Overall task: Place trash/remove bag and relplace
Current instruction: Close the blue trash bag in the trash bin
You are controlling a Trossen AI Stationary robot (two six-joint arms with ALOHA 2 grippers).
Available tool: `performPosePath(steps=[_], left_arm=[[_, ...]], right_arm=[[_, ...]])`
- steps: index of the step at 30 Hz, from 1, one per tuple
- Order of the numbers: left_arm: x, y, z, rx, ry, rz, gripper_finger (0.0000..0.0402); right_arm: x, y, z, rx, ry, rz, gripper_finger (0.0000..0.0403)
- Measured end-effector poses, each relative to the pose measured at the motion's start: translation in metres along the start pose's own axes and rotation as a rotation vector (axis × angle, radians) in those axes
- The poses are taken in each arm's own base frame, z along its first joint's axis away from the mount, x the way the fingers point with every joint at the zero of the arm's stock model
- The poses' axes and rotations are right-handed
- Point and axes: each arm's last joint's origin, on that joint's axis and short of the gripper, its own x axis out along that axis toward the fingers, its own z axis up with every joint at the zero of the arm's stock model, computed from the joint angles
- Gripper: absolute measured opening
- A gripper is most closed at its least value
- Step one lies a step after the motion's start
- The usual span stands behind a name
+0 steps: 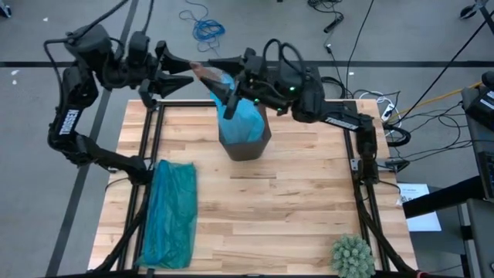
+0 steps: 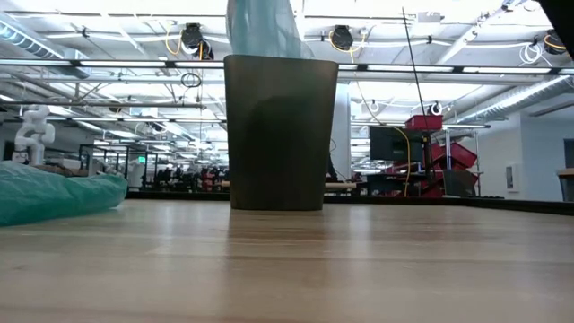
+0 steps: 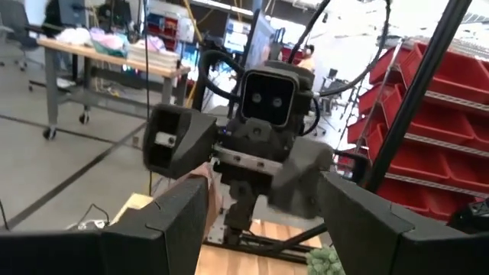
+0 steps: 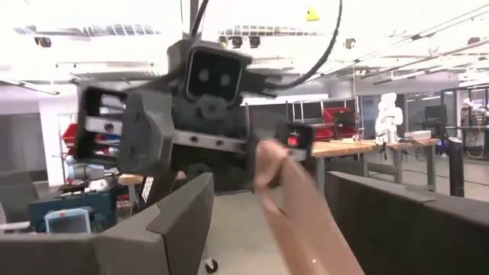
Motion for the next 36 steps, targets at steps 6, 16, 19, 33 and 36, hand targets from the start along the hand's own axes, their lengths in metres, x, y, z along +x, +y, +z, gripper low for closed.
performPosePath(steps=[6, 16, 19, 33, 36], left_arm=[[0.015, 0.008, -0.003, -0.005, 0.022, -0.001, 0.024], [0.015, 0.008, -0.003, 0.028, 0.016, -0.003, 0.024], [0.01, 0.005, -0.002, 0.032, 0.008, -0.004, 0.024], [-0.033, -0.008, 0.012, 0.121, -0.107, 0.08, 0.024], [-0.036, -0.007, 0.013, 0.118, -0.113, 0.1, 0.024]], right_arm=[[0.007, -0.008, -0.011, 0.036, 0.011, -0.014, 0.0188], [0.006, -0.01, -0.007, -0.089, 0.002, -0.029, 0.0015], [0.004, -0.01, -0.006, -0.087, 0.007, -0.028, 0.0007], [-0.021, -0.005, 0.006, -0.099, 0.203, -0.242, 0.0001], [-0.027, -0.009, -0.001, -0.001, 0.309, -0.258, 0.0001]])
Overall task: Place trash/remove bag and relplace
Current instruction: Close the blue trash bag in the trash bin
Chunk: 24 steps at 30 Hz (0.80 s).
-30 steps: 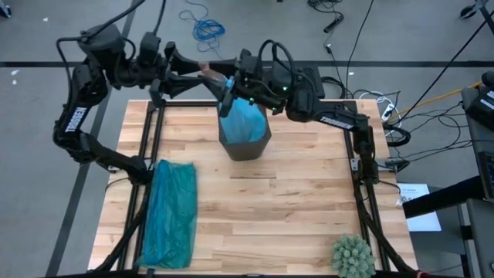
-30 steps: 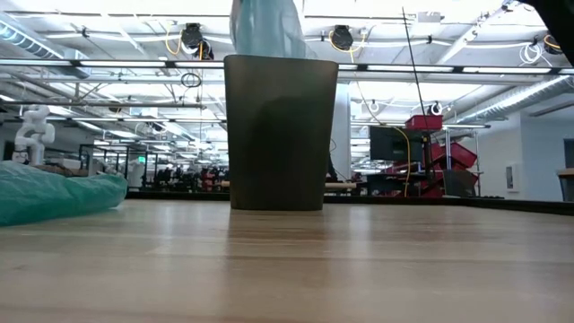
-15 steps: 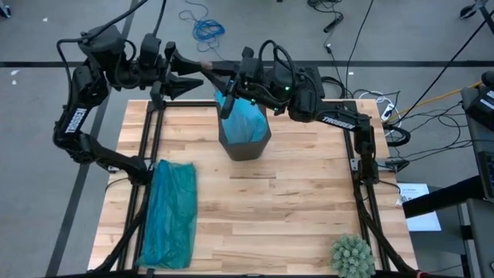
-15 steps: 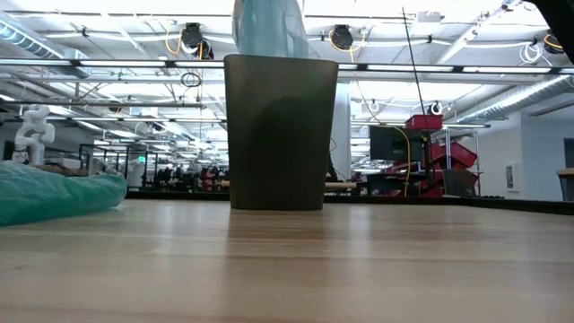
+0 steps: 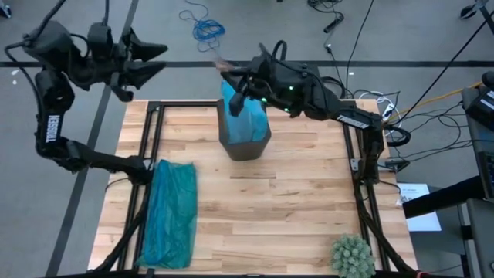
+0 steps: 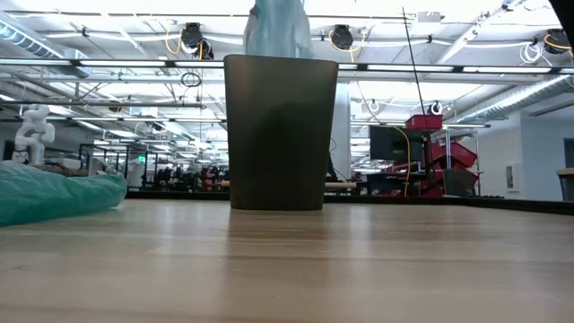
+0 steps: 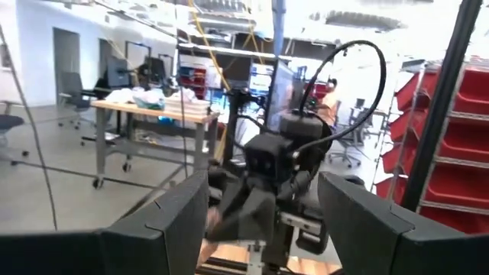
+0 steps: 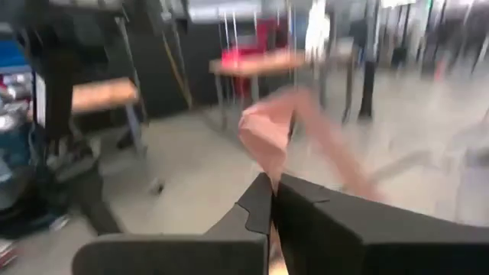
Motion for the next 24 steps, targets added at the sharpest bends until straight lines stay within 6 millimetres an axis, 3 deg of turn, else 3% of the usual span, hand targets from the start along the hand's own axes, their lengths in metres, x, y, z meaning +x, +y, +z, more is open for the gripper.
performPosePath(steps=[4, 7, 13, 16, 19, 22, 24], left_arm=[[0.0, 0.003, -0.002, -0.01, 0.016, 0.024, 0.024], [0.0, 0.006, -0.005, -0.027, 0.045, 0.043, 0.024], [-0.001, 0.016, -0.018, -0.088, 0.152, 0.252, 0.0224], [-0.001, 0.024, -0.026, -0.1, 0.209, 0.427, 0.0182], [0.003, 0.031, -0.034, -0.076, 0.277, 0.545, 0.0109], [0.01, 0.038, -0.041, -0.07, 0.341, 0.565, 0.0025], [0.015, 0.042, -0.045, -0.083, 0.369, 0.57, 0.0012]], right_arm=[[-0.003, -0.003, -0.021, 0.159, 0.248, 0.052, 0.0006], [-0.006, 0.002, -0.034, 0.233, 0.382, 0.103, 0.0035], [-0.023, 0.013, -0.015, 0.282, 0.305, 0.188, 0.0152], [-0.034, 0.003, 0.002, 0.251, 0.229, 0.19, 0.021], [-0.047, -0.014, 0.02, 0.236, 0.172, 0.169, 0.0251], [-0.063, -0.04, 0.038, 0.242, 0.121, 0.096, 0.0267], [-0.073, -0.058, 0.045, 0.231, 0.11, 0.001, 0.0265]])
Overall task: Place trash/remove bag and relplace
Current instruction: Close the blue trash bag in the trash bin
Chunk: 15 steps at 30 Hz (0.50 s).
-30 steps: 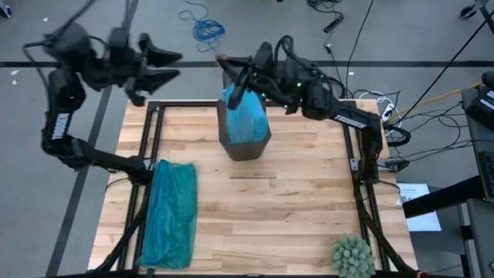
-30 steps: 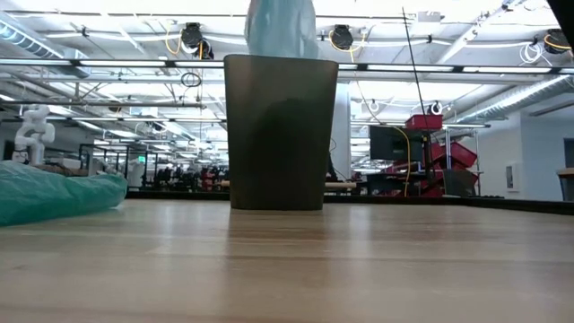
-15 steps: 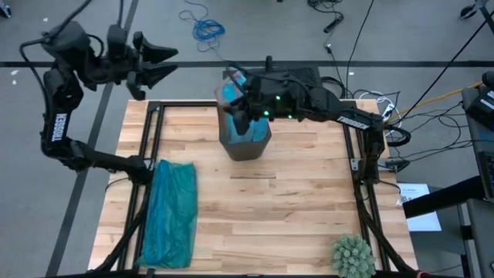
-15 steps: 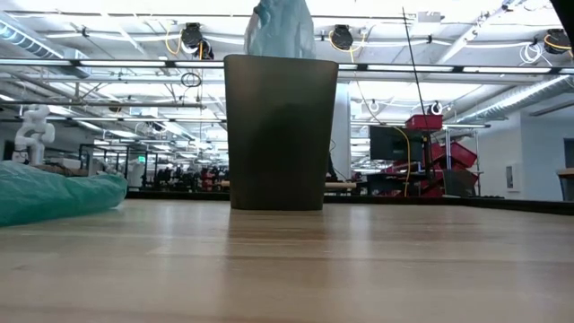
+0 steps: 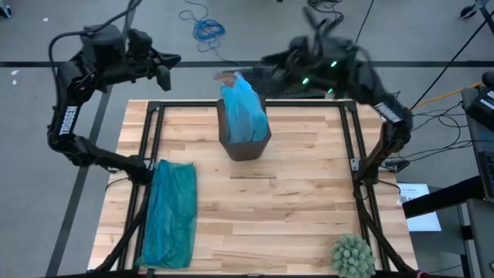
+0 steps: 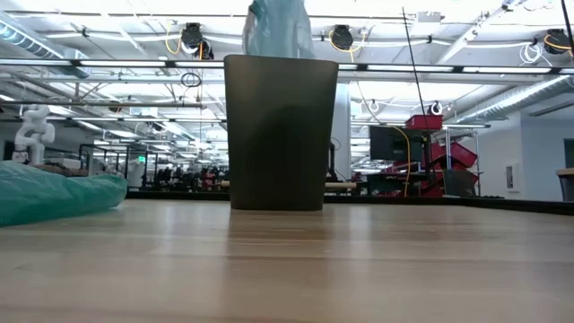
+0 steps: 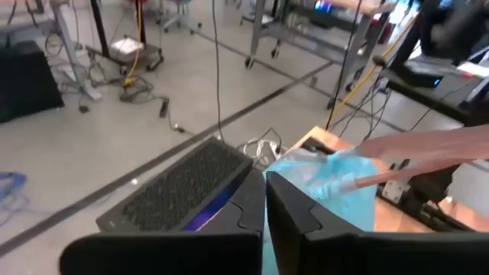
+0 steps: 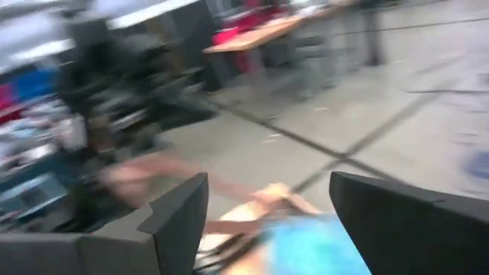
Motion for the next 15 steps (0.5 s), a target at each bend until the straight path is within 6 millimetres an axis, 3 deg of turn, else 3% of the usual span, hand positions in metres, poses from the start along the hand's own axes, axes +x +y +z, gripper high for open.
performPosePath(steps=[4, 8, 11, 15], left_arm=[[0.01, 0.001, 0.0, -0.026, 0.019, 0.006, 0.0003], [0.016, 0.0, 0.002, -0.03, 0.005, 0.004, 0.0003], [0.017, 0.0, 0.006, -0.053, -0.031, 0.005, 0.0002], [0.02, 0.001, 0.009, -0.053, -0.063, 0.026, 0.0002]], right_arm=[[-0.012, -0.035, 0.007, -0.052, 0.054, -0.186, 0.0239], [-0.008, -0.063, -0.001, -0.074, 0.199, -0.284, 0.02], [0.013, -0.078, -0.012, -0.067, 0.317, -0.245, 0.0162], [0.056, -0.084, -0.035, -0.104, 0.442, -0.111, 0.0086]])
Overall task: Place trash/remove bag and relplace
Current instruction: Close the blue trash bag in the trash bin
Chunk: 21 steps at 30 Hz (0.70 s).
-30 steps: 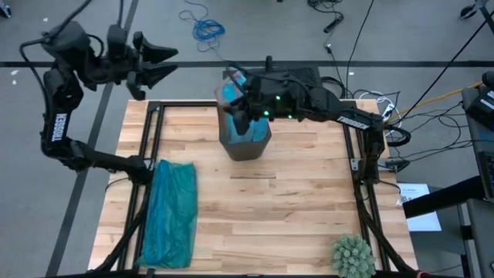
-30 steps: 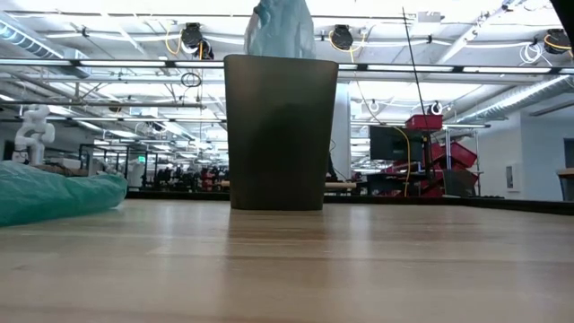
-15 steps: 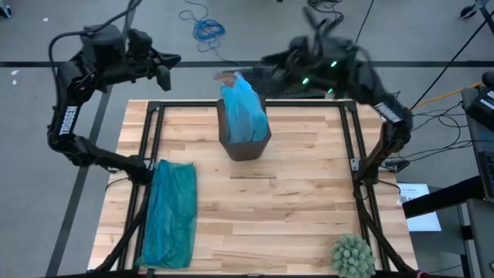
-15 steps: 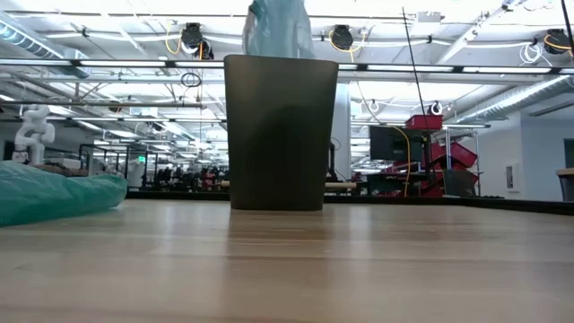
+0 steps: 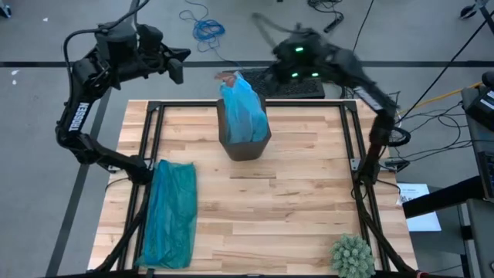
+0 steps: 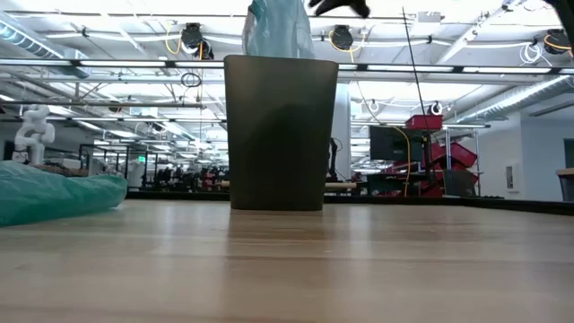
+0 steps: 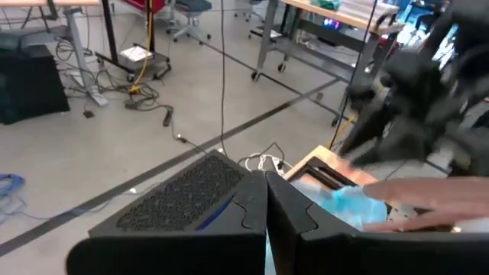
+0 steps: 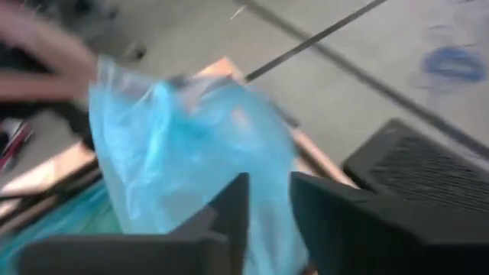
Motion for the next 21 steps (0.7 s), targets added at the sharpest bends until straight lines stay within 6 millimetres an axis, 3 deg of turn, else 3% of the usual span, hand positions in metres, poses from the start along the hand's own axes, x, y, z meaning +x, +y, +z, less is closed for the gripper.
performPosePath(steps=[3, 6, 13, 16, 21], left_arm=[[0.004, 0.0, 0.001, -0.011, -0.005, 0.019, 0.0002], [0.008, 0.004, 0.001, -0.039, -0.002, 0.057, 0.0002], [0.015, 0.013, -0.005, -0.07, 0.073, 0.092, 0.0002], [0.022, 0.015, -0.009, -0.078, 0.124, 0.058, 0.0002], [0.029, 0.014, -0.015, -0.087, 0.202, 0.005, 0.0002]], right_arm=[[0.03, 0.006, -0.005, -0.049, 0.075, 0.137, 0.002], [0.051, 0.014, -0.013, -0.094, 0.166, 0.374, 0.0009], [0.046, 0.042, -0.034, -0.197, 0.337, 0.872, 0.0001], [0.042, 0.051, -0.046, -0.203, 0.429, 0.918, 0.0001], [0.051, 0.073, -0.073, -0.236, 0.617, 0.799, 0.0]])
